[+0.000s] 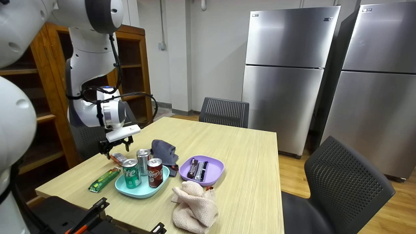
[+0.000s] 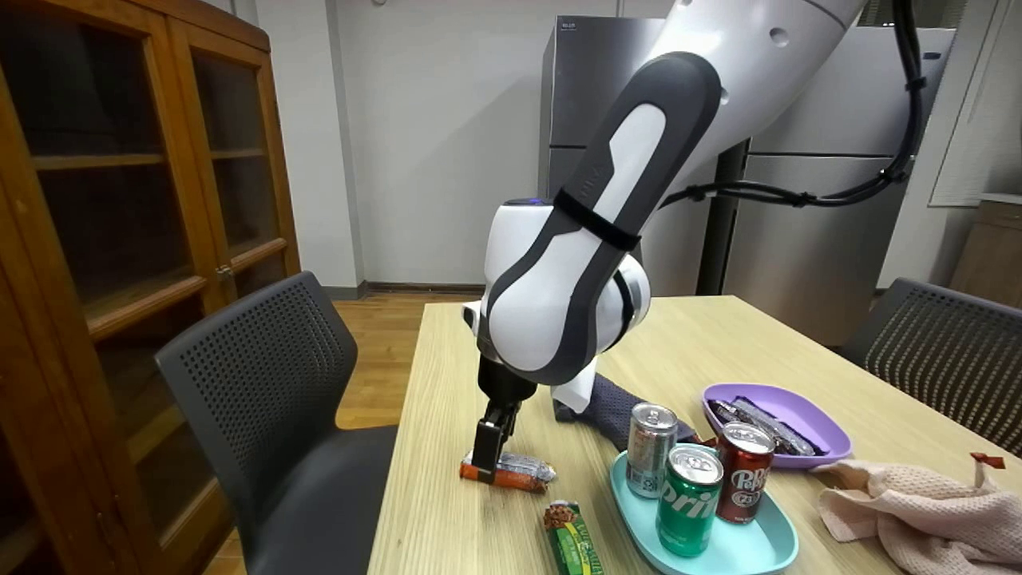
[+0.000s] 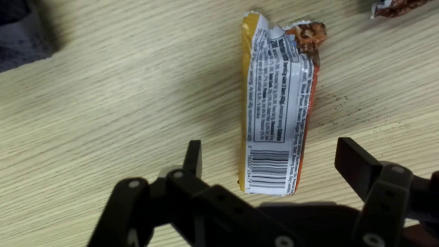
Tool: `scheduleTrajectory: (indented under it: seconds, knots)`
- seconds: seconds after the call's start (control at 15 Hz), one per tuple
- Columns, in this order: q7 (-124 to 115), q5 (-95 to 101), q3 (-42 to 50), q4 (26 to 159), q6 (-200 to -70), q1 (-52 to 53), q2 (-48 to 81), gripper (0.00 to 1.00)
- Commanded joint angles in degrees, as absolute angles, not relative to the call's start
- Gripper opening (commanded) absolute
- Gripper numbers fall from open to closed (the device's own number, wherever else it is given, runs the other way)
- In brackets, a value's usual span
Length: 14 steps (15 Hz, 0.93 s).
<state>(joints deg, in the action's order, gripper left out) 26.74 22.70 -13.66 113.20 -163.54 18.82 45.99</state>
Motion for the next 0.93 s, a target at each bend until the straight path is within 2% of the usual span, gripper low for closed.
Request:
scheduleTrajectory:
  seconds: [0.0, 0.27, 0.33, 0.47, 0.87]
  knots:
    - [27.7, 23.7, -14.1, 110.5, -160.5, 18.9, 47.1, 1.00]
    - [27.8, 23.9, -14.0, 110.3, -159.7, 19.1, 47.1, 1.00]
    - [27.8, 24.1, -13.9, 110.4, -159.8, 19.1, 47.0, 0.75]
    - [27.8, 24.3, -13.8, 110.5, -159.6, 19.2, 46.8, 0.66]
    - [27.8, 25.2, -13.9, 111.4, -159.8, 19.3, 45.7, 0.18]
